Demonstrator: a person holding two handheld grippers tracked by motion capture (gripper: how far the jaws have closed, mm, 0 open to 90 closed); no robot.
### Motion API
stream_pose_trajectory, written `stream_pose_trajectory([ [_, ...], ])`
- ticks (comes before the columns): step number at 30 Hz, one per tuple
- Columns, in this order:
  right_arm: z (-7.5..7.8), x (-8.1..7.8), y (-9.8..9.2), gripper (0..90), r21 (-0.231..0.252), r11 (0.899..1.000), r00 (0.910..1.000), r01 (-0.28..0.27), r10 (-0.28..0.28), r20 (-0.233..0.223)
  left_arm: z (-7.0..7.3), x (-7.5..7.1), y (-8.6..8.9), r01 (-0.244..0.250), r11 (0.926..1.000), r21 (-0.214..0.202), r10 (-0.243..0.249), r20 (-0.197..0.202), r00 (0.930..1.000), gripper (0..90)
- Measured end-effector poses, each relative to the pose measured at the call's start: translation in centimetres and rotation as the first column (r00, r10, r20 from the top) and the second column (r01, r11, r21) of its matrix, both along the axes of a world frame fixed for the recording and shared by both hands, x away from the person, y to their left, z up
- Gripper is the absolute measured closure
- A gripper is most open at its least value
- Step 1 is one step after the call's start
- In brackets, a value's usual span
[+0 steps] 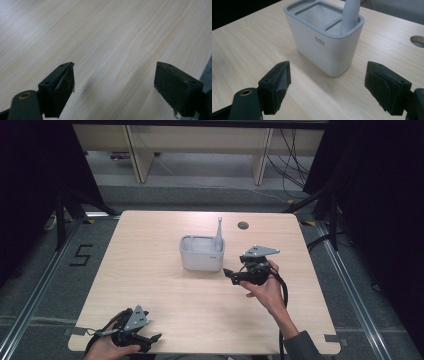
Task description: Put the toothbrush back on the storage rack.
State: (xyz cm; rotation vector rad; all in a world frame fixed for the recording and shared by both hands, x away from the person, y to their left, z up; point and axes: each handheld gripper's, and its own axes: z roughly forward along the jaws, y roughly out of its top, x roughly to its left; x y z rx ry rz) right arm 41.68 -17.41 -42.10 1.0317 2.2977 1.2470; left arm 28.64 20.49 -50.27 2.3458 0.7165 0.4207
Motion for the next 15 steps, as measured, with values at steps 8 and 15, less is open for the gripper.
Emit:
stream_pose_trajectory([
  [8, -0.3, -1.1, 0.1, 21.8, 0.038, 0.999, 0.9997, 0.004, -0.003, -0.026, 0.0, 0.1, 0.1, 0.004, 1.0, 0.005, -0.004, 0.001, 1.0, 16.2],
  [15, -0.6, -2.0, -0.2, 20.2, 0.022, 0.999, 0.9995, -0.025, 0.025, -0.021, 0.0, 0.1, 0.1, -0.002, 1.0, -0.006, 0.002, 0.0, 1.0, 16.0],
])
